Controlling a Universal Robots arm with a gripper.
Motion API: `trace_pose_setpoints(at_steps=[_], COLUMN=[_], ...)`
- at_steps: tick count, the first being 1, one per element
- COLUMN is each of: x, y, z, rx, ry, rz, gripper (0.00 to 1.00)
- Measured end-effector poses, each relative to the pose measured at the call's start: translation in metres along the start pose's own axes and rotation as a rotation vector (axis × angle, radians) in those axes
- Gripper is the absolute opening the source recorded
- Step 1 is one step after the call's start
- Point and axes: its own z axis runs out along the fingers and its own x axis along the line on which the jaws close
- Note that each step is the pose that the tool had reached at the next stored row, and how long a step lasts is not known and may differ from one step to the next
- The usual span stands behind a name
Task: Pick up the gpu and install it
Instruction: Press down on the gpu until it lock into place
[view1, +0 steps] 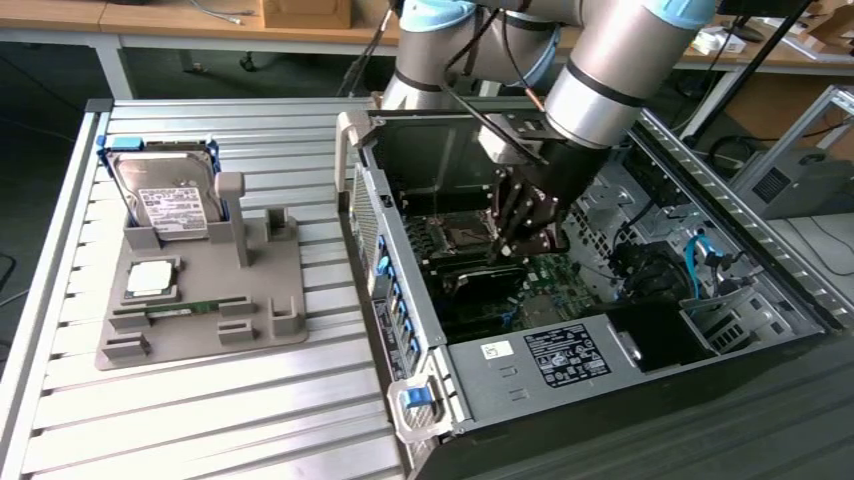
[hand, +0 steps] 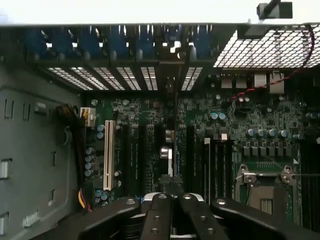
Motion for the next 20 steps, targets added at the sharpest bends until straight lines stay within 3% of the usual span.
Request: trace_pose_setpoints(at_steps=[7, 12, 20], x=[0.0, 0.001, 0.001], y=[-0.0338, -0.06, -0.0626], z=[-0.0035, -0.0067, -0.0071], rx=[-0.0447, -0.0716, -0.0728], ry=[0.0, -0.0002, -0.0002], rz=[-0.002, -0.003, -0.003], gripper=[0.11, 0.11, 0.11])
